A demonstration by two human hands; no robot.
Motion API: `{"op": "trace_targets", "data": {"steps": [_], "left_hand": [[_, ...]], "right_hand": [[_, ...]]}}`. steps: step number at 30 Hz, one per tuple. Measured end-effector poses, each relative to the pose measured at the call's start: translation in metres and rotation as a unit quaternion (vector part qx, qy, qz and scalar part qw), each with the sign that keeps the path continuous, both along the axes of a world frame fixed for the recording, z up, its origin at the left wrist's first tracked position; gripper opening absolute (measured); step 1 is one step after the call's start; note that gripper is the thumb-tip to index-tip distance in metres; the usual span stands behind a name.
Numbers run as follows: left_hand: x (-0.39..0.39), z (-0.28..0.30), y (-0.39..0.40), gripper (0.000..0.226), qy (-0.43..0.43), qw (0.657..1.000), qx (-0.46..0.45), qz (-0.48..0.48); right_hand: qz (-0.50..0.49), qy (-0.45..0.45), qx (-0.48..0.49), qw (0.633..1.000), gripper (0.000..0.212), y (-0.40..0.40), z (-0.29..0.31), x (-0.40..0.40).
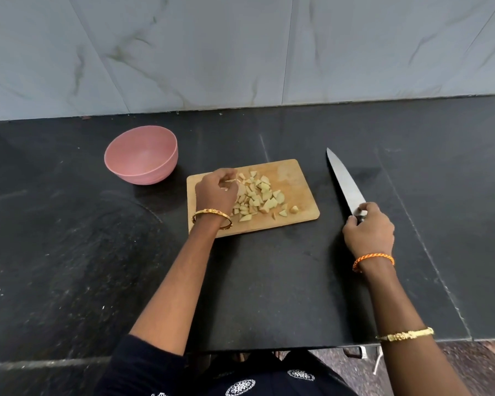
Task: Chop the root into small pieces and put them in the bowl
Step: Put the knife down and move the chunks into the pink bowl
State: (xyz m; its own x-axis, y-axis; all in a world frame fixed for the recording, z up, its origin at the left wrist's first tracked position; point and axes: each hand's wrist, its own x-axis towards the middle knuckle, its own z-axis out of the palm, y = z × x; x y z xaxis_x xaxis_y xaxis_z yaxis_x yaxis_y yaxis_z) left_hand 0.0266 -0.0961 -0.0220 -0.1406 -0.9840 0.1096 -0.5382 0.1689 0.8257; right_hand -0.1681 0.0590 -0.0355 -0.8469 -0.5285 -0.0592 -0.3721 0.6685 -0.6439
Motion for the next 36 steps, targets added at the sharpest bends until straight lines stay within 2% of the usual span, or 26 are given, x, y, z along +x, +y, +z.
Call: {"op": "trace_targets", "data": {"steps": [3, 6, 9, 11, 12, 15, 20, 24, 27, 32, 36], "left_hand": [[0.013, 0.001, -0.004, 0.041, -0.055, 0.998, 0.028, -0.002], [0.025, 0.0, -0.008, 0.073, -0.13, 0.987, 0.086, -0.041], [0.033, 0.002, -0.009, 0.099, -0.199, 0.964, 0.155, -0.087], [0.036, 0.004, -0.01, 0.106, -0.225, 0.952, 0.173, -0.117], [0.036, 0.005, -0.01, 0.108, -0.232, 0.948, 0.172, -0.13], [0.03, 0.009, -0.014, 0.106, -0.251, 0.942, 0.159, -0.155], [0.022, 0.011, -0.022, 0.073, -0.3, 0.929, 0.138, -0.168], [0.02, 0.006, -0.024, 0.09, -0.29, 0.932, 0.122, -0.182], [0.02, 0.005, -0.024, 0.092, -0.288, 0.932, 0.12, -0.185], [0.023, 0.013, -0.024, 0.093, -0.286, 0.922, 0.17, -0.2], [0.014, 0.004, -0.009, 0.11, -0.309, 0.922, 0.138, -0.185]], "right_hand": [[0.008, 0.014, 0.011, 1.0, 0.03, -0.004, -0.001, 0.003], [0.014, 0.015, 0.053, 0.998, 0.028, -0.007, 0.001, 0.008], [0.018, 0.077, 0.101, 0.992, 0.029, -0.01, 0.012, 0.014], [0.074, 0.097, 0.071, 0.99, 0.035, -0.016, 0.024, 0.019], [0.126, 0.075, 0.062, 0.987, 0.04, -0.02, 0.03, 0.021], [0.25, -0.025, 0.113, 0.961, 0.06, -0.039, 0.041, 0.028], [0.284, -0.041, 0.176, 0.942, 0.073, -0.062, 0.034, 0.039], [0.294, -0.032, 0.177, 0.939, 0.072, -0.071, 0.029, 0.048], [0.31, -0.028, 0.157, 0.937, 0.07, -0.075, 0.025, 0.059], [0.309, -0.043, 0.136, 0.94, 0.063, -0.082, 0.023, 0.063], [0.314, -0.036, 0.123, 0.941, 0.059, -0.089, 0.021, 0.058]]}}
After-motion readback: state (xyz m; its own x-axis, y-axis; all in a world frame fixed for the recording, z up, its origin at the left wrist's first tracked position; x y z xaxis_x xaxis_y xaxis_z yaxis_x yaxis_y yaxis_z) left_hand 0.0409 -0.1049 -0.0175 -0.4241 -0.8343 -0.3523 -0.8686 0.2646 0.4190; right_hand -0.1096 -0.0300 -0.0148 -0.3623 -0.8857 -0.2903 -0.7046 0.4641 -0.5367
